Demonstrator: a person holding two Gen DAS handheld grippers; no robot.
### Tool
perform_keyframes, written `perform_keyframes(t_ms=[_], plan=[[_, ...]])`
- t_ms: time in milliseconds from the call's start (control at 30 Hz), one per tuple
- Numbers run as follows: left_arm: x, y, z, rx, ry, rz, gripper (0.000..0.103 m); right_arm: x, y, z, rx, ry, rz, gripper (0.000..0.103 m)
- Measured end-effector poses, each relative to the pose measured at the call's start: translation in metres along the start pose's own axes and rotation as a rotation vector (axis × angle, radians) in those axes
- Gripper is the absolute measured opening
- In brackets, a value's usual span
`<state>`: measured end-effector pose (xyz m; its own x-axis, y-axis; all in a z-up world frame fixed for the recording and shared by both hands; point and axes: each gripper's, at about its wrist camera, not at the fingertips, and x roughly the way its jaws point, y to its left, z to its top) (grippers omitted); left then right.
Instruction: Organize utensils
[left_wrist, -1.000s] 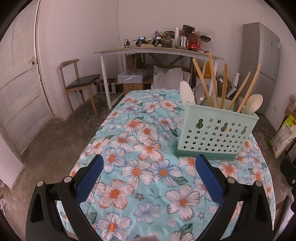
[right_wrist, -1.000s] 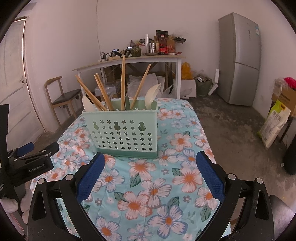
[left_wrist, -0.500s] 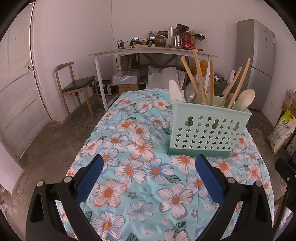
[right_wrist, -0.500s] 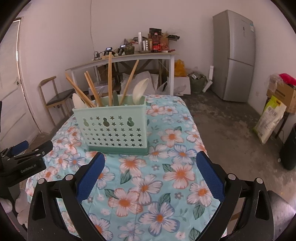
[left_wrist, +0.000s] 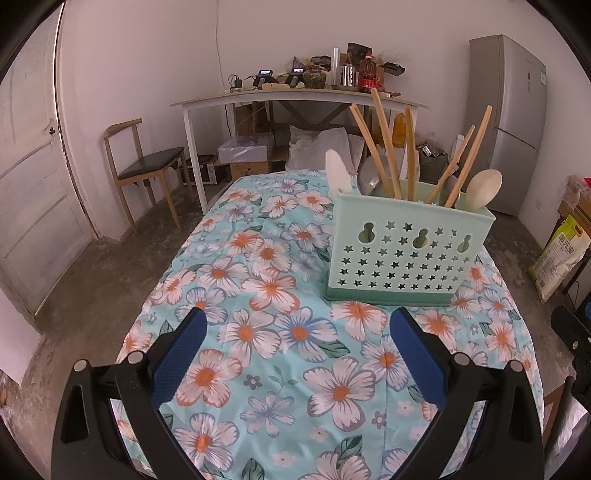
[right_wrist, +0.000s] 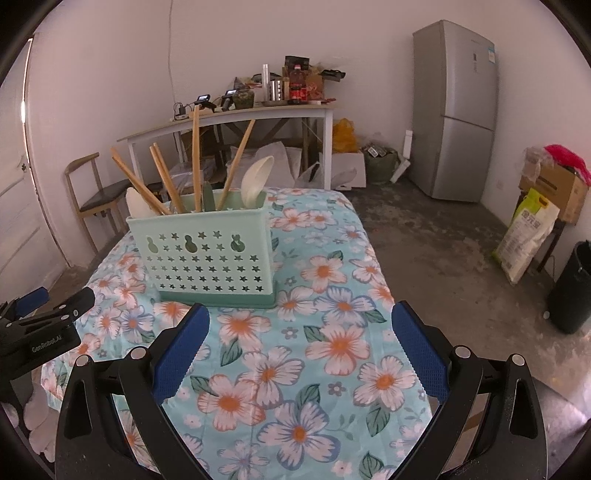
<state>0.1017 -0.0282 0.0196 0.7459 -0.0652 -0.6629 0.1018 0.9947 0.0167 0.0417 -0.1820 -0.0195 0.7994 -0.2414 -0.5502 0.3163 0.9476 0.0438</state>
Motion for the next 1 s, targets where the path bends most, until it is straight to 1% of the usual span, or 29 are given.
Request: perform_keyframes(t_ms=[267, 567, 733, 1000], plan=[[0.003, -0.001, 0.000, 0.006, -0.001, 0.017, 0.097, -0.002, -0.008, 0.000, 0.007, -0.005, -0.027, 0.095], [0.005, 0.013, -0.001, 0.004, -0.005, 0.090, 0.097, -0.002, -0.016, 0.002, 0.005, -0.024, -0.073, 0.095], [0.004, 0.025, -0.002, -0.006, -0.006, 0.123, 0.097, -0.002, -0.017, 0.004, 0.009, -0.029, -0.073, 0.095], [0.004, 0.033, -0.002, -0.016, -0.005, 0.136, 0.097, -0.002, -0.014, 0.004, 0.002, -0.030, -0.074, 0.095]])
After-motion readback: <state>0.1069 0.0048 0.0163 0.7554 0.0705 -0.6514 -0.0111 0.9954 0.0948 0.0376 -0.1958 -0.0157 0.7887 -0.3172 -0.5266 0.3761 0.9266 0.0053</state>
